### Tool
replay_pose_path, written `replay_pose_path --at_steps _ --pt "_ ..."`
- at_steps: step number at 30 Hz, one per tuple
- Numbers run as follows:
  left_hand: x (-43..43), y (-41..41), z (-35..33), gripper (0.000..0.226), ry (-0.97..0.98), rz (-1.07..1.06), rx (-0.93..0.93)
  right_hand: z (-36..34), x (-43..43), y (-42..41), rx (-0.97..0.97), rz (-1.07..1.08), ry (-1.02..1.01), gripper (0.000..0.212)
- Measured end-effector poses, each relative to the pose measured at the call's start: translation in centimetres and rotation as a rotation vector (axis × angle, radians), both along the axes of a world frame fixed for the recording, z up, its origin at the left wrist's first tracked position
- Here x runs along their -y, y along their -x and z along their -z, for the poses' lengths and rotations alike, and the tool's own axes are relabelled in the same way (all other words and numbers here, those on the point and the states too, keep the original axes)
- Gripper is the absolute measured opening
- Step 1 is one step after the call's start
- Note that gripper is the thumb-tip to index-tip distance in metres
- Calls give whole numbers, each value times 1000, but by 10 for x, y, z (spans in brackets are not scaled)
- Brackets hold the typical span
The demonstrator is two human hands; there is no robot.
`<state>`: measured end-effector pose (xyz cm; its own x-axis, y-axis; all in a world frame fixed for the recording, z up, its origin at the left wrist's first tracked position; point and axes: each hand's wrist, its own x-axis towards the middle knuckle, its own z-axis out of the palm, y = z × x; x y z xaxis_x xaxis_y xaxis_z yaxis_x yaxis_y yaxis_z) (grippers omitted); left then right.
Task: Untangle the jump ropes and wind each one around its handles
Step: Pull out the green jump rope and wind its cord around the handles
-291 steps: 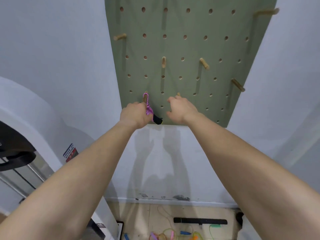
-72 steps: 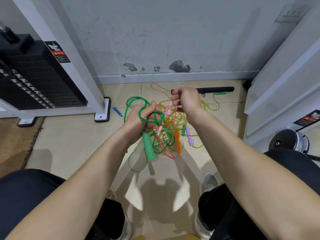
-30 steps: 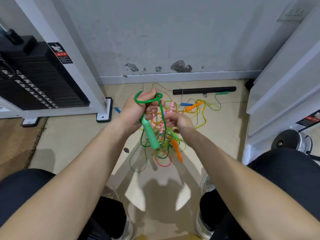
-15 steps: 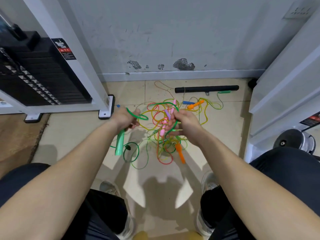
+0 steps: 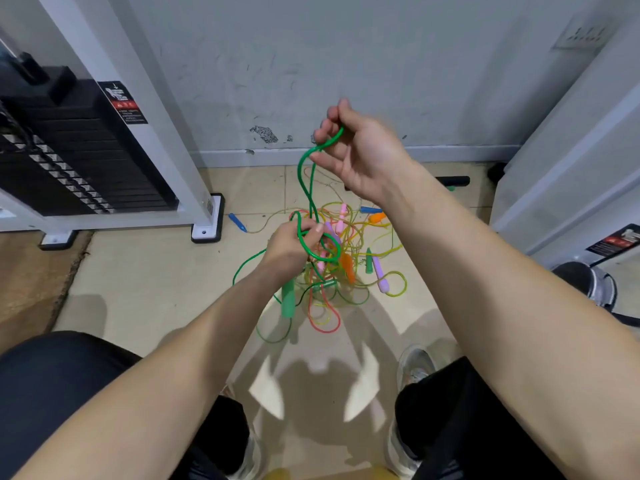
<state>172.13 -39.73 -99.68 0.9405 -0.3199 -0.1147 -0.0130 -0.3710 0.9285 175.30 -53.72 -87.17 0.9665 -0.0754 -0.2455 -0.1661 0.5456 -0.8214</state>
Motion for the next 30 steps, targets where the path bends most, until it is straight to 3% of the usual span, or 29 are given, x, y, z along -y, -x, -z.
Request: replay_pose_path --at_steps 5,7,10,13,16,20,22,24,26,27,29,30 --pt "0 -12 -31 23 324 -43 -295 24 20 -1 -114 43 165 58" --pt "0 -15 -47 21 472 -37 -398 59 22 12 -181 -20 332 53" --pt "2 -19 -68 24 673 -98 -540 108 15 39 -226 -226 320 53" --pt "-5 -28 -77 24 780 -167 -570 143 2 67 -298 -409 203 70" --pt "-22 -42 -78 22 860 -300 -557 168 2 92 -384 -551 332 77" --pt "-47 -59 -65 15 878 -496 -537 183 22 108 -437 -641 193 77" --pt "-54 -60 -57 14 875 -559 -571 177 25 108 -444 -645 163 67" --pt "-53 -56 -53 18 877 -577 -628 168 16 102 -433 -552 272 43" --pt "-49 -51 -53 22 829 -534 -672 163 6 91 -348 -453 520 17" --pt "-46 -49 -53 20 789 -492 -697 158 0 85 -296 -418 638 16" --pt "-40 -45 -55 15 727 -414 -760 149 -9 70 -215 -368 754 57" --pt "-37 -42 -56 14 714 -389 -784 144 -15 61 -175 -362 781 68"
